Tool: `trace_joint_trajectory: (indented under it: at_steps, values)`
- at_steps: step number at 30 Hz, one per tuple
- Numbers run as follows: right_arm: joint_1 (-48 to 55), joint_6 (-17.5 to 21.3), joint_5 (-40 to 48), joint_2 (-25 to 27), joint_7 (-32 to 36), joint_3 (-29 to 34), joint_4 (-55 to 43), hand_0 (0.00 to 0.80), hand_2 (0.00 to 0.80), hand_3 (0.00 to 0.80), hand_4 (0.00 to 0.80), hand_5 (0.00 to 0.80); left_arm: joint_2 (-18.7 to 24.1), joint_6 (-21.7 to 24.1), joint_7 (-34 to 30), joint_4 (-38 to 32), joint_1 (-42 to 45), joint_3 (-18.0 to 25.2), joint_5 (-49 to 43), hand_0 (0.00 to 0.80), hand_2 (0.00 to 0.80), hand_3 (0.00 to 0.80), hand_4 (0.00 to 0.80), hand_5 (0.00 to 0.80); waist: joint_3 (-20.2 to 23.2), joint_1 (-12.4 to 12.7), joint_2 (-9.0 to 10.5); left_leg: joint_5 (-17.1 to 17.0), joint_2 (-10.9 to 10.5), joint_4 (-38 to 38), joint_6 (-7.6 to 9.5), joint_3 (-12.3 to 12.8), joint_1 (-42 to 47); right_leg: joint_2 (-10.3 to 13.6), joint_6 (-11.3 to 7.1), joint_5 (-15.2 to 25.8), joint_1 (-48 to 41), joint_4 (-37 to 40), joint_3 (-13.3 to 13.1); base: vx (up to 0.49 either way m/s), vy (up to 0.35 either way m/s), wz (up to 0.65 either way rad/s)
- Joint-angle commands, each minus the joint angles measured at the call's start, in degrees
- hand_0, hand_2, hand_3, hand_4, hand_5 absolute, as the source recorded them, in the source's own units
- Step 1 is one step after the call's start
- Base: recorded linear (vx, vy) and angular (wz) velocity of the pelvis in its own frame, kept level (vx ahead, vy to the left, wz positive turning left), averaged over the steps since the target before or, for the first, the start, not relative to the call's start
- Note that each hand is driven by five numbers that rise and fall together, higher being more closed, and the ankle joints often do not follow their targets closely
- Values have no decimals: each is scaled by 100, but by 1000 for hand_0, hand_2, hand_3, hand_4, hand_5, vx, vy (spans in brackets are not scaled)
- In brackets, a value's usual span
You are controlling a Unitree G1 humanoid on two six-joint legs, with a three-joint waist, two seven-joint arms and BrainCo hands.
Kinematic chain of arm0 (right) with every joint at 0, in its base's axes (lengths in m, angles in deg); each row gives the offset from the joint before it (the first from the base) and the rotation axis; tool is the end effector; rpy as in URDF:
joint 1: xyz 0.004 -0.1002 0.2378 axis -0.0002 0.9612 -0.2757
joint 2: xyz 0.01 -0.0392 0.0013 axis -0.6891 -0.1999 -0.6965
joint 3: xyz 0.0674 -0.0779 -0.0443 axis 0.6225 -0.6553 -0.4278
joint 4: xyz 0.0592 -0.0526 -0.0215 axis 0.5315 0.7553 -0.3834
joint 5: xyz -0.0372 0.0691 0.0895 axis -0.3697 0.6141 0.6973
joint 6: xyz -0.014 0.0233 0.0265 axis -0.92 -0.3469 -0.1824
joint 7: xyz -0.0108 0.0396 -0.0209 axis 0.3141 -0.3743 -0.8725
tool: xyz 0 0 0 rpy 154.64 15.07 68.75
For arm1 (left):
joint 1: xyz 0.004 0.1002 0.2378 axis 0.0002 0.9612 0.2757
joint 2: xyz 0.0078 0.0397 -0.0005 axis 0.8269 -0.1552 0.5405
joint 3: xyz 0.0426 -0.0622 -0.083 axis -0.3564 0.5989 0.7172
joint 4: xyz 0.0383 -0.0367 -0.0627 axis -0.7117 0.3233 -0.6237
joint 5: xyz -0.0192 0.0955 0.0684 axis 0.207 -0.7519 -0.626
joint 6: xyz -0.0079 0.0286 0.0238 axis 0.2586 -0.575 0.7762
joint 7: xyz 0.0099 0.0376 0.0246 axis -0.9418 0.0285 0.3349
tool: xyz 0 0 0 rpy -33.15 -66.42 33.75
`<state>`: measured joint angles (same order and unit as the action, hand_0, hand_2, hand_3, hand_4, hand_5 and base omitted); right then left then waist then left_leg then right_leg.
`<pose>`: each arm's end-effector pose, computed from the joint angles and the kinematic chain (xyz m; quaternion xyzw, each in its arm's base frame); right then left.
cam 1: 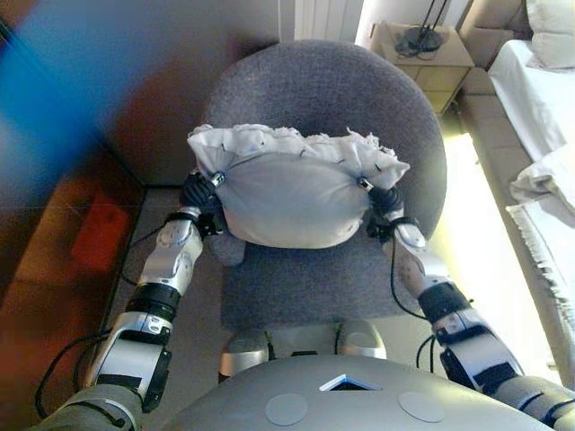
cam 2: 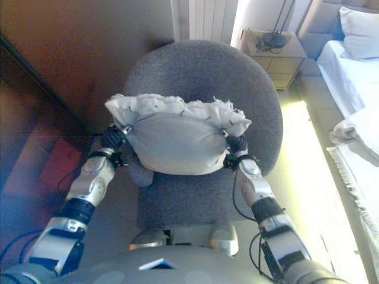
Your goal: Pick up the cushion and take it to the sofa
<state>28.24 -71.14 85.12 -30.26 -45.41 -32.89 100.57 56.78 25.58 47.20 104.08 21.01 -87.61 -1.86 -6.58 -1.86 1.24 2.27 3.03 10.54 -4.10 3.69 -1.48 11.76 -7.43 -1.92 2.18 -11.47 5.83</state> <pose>0.2701 -0.1617 -0.0060 0.1041 0.1678 -0.0096 0.9803 0.2583 0.2134 0.0017 -0.0291 0.1414 0.0339 0.9889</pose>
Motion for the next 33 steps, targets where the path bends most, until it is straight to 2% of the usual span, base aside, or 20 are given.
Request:
trace_joint_trajectory:
  at_steps: [1, 2, 5, 8, 12, 17, 25, 28, 33]
  values:
    - [-971, 230, 402, -60, -120, 117, -333, 800, 800, 800, 800, 800, 62, 360, -51, -73, -703, -90, 98, 800, 800, 800, 800, 800, -4, 185, 146, 883, 525, 1886, -113, 241, -750, 236, -109, -72, 497, -859, -115, -54, -106, 22]
    - [-1212, 109, 588, -35, -208, 106, -308, 800, 800, 800, 800, 800, 89, 369, -29, 45, -870, -111, 266, 800, 800, 800, 800, 800, -85, 183, 138, 1085, 635, 2301, -85, 189, -967, 252, -37, -251, 743, -1376, -120, -46, -58, 25]
    - [-1420, 60, 661, -85, -261, 71, -47, 800, 800, 800, 800, 800, 8, 332, -1, 413, -1176, -198, 388, 800, 800, 800, 800, 800, -114, 144, 120, 1414, 802, 2944, -46, 98, -1200, 291, 87, -557, 985, -2038, -180, 97, -1, 14]
    - [-1244, -51, 541, -95, -363, 10, -124, 800, 800, 800, 800, 800, -127, 294, 46, 556, -1167, -296, 490, 800, 800, 800, 800, 800, -12, 99, 117, 1475, 831, 2961, -46, 24, -1075, 336, 78, -688, 939, -2201, -215, 219, 37, -1]
    - [-811, -267, 153, -17, -358, 111, -374, 800, 800, 800, 800, 800, -271, 80, -152, 274, -829, -219, 778, 800, 800, 800, 800, 800, 98, 91, 141, 1380, 779, 2643, -103, 16, -738, 334, 2, -657, 638, -1971, -161, 218, 12, 9]
    - [-527, -786, -160, 186, -321, 314, -733, 800, 800, 800, 800, 800, -302, -325, -255, -236, -477, 36, 1143, 800, 800, 800, 800, 800, 201, 116, 176, 1221, 663, 2191, -147, 47, -357, 286, -69, -545, 248, -1534, -127, 201, 23, -14]
    - [-937, -1403, -141, 283, -334, 178, -266, 800, 800, 800, 800, 800, -212, -723, 181, -80, -739, -38, 898, 800, 800, 800, 800, 800, 256, 247, 303, 926, 481, 1605, -142, 74, -70, 201, -187, -261, -49, -871, -111, 162, 33, 8]
    - [-1203, -1352, 132, 206, -497, 36, 86, 800, 800, 800, 800, 800, -117, -842, 345, 166, -1115, -214, 676, 800, 800, 800, 800, 800, 167, 325, 472, 893, 515, 1697, -147, 60, -207, 162, -224, -126, -7, -797, -109, 71, -120, 4]
    - [-1777, -805, 675, -119, -600, -146, 761, 800, 800, 800, 800, 800, 164, -899, 348, 689, -1882, -554, 582, 800, 800, 800, 800, 800, -126, 492, 783, 863, 681, 2018, -210, -96, -768, 11, -273, 97, 242, -738, -121, -46, -214, 20]
